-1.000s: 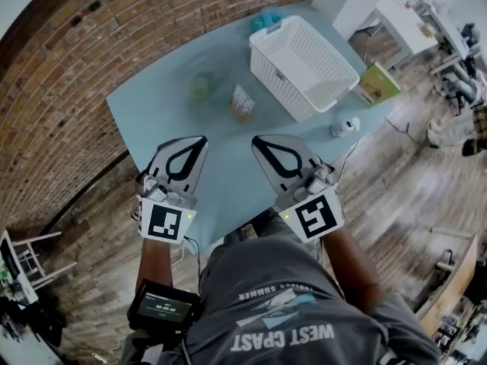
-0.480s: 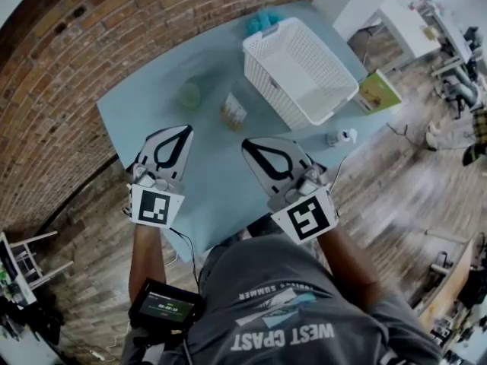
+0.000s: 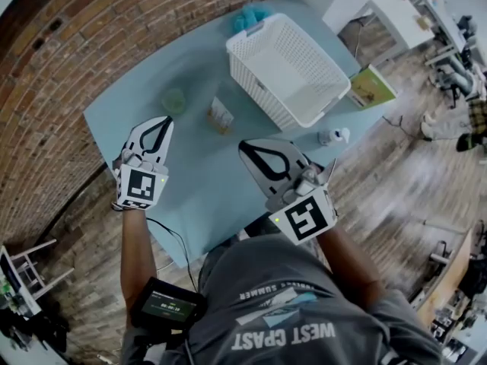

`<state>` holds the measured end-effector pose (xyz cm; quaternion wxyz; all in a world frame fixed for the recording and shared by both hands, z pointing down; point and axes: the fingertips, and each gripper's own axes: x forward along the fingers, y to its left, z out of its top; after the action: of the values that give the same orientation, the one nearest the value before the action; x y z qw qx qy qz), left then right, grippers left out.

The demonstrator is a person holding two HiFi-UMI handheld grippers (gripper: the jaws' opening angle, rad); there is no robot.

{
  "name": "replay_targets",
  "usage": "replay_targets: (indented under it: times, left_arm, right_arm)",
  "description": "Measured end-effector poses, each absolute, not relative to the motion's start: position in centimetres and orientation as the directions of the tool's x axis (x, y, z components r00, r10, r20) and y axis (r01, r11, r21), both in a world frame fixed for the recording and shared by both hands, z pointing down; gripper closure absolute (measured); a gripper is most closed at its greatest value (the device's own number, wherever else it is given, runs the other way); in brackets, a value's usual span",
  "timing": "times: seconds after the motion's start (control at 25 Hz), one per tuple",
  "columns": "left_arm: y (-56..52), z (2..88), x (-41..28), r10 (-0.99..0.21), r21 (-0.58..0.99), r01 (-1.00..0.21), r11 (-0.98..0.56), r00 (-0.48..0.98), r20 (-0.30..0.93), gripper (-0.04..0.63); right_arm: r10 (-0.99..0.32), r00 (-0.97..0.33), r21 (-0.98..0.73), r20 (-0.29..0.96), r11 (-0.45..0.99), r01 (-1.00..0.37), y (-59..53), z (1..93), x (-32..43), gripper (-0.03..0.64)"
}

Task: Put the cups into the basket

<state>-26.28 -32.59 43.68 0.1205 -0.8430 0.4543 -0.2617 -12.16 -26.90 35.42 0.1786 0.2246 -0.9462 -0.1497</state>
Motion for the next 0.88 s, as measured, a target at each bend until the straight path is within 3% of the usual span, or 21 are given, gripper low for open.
replay_targets:
  times: [0.12,0.28,0.64,0.88]
  left_arm:
    - [-34.0,45.7,-26.7,-0.814,-0.433,-0.693,-0.576,0.435,0.385,0.592]
    - [-35.7,48.3,-26.9,-0.790,-0.419,-0.682,-0.600,0.424,0.443,0.534]
    - [-38.6,54.8,-26.4,-0.717,-0.385,-0.645,-0.660,0.391,0.577,0.348]
    - [-40.1,59.3,-27.5,-0.668,-0.393,-0.609,-0.689,0.324,0.670,0.333]
  right_arm:
    - [-0.488,-0.827,0.360,0.280,0.852,-0.381,-27.5,35.8,-11.4,0.603]
    - [-0.500,-0.817,0.356,0.286,0.848,-0.394,-28.2,36.1,-10.3,0.603]
    - [-0.524,-0.795,0.337,0.306,0.841,-0.424,-29.7,37.2,-7.9,0.603]
    - [-0.528,-0.788,0.325,0.318,0.841,-0.432,-30.4,38.1,-7.1,0.603]
